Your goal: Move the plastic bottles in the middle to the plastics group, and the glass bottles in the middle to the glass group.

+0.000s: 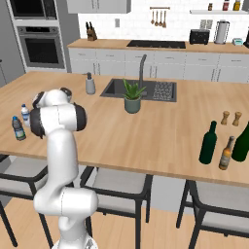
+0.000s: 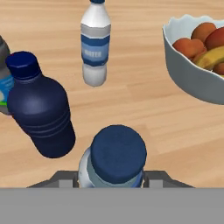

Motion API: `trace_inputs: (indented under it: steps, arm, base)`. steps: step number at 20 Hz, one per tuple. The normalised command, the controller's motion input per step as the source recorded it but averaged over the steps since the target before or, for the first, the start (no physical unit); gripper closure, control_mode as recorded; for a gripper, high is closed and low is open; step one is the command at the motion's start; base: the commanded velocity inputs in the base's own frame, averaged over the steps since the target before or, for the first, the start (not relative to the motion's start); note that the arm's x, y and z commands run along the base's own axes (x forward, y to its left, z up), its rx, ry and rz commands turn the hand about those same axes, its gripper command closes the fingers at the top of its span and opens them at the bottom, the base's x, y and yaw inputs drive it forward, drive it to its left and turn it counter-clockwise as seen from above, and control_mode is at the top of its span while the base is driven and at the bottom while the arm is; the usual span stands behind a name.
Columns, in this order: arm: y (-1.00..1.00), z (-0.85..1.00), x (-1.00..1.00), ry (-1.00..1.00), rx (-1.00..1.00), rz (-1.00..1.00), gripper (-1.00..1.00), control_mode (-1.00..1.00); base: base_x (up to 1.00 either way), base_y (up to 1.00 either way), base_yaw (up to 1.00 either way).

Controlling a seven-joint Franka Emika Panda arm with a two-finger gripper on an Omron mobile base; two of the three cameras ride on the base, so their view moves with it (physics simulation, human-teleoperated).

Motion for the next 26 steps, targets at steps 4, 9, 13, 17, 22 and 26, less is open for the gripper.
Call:
trace_inputs:
  steps: [4, 9, 13, 17, 22, 26]
  arm:
    - [0.20, -0.10, 0.17, 0.00, -0.01, 0.00, 1.00, -1.00]
    - [0.16, -0.51, 0.01, 0.00, 0.00, 0.00, 1.00, -1.00]
    - [0.06, -0.23, 0.01, 0.00, 0.00, 0.00, 1.00, -1.00]
    - [0.10, 0.05, 0.00, 0.00, -0.02, 0.00, 1.00, -1.00]
    - [0.00, 0.01, 0.00, -0.01, -0.01, 0.00, 1.00, -1.00]
    - [0.00, -0.02, -0.01, -0.11, 0.00, 0.00, 1.00, -1.00]
  base:
    - [0.00, 0.00, 0.00]
    - [0.00, 0.00, 0.00]
    - [0.00, 0.00, 0.00]
    - [0.00, 0.00, 0.00]
    - [0.00, 0.00, 0.00]
    - [0.00, 0.00, 0.00]
